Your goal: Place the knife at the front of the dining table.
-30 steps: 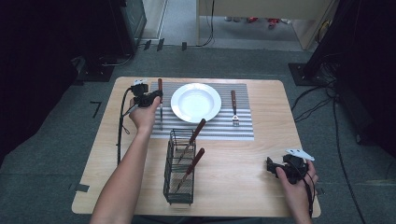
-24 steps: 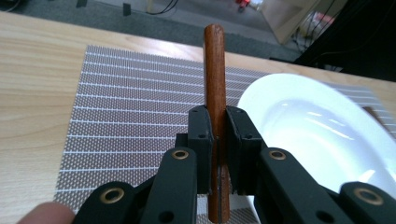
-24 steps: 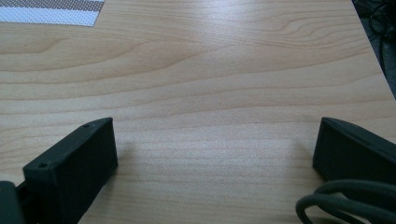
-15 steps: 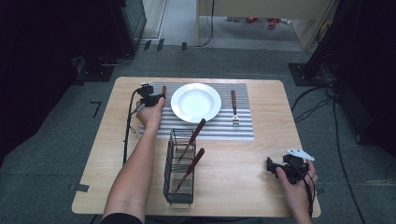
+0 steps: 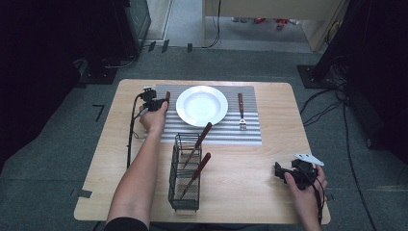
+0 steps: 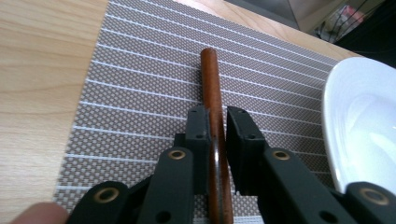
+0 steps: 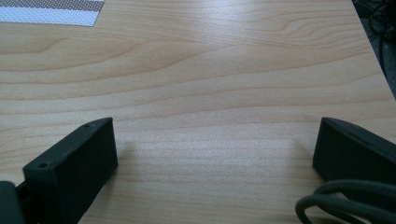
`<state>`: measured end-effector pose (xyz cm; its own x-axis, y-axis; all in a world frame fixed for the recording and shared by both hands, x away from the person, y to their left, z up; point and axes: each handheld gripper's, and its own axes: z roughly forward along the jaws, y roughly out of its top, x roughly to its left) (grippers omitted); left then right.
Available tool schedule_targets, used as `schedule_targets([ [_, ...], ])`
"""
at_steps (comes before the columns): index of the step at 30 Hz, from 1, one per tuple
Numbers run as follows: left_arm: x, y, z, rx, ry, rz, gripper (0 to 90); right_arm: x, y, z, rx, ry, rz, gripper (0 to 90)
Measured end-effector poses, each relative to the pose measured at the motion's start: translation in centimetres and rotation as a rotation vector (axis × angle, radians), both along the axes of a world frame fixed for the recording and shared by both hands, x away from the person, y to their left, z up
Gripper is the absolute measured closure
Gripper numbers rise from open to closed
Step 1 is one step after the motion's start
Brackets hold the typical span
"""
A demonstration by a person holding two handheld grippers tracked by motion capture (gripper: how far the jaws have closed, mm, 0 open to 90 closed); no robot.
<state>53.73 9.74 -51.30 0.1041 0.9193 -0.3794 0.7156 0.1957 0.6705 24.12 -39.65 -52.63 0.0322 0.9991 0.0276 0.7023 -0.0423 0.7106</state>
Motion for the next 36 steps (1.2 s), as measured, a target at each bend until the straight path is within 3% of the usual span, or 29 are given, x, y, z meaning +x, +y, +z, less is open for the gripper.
schedule_targets([
  [4,0.0,0.1,0.0,-0.003,-0.006,-0.011,71.5,0.0,0.0,0.0,0.000,0.000,0.000,0.0],
  [12,-0.7,-0.5,0.4,0.101,-0.052,-0.042,67.4,0.0,0.0,0.0,0.000,0.000,0.000,0.0],
  [17,-0.8,-1.1,0.1,0.147,-0.053,-0.044,72.4,0.0,0.0,0.0,0.000,0.000,-0.001,0.0],
  [20,-0.8,-1.0,0.0,0.145,-0.052,-0.036,76.0,0.0,0.0,0.0,0.000,0.000,0.000,0.0],
  [24,-0.5,-0.5,0.1,0.077,-0.019,-0.006,77.3,0.0,0.0,0.0,0.000,0.000,0.000,0.0],
  [36,0.1,-0.5,0.0,0.026,-0.013,0.049,77.4,0.0,0.0,0.0,0.000,0.000,0.000,0.0],
])
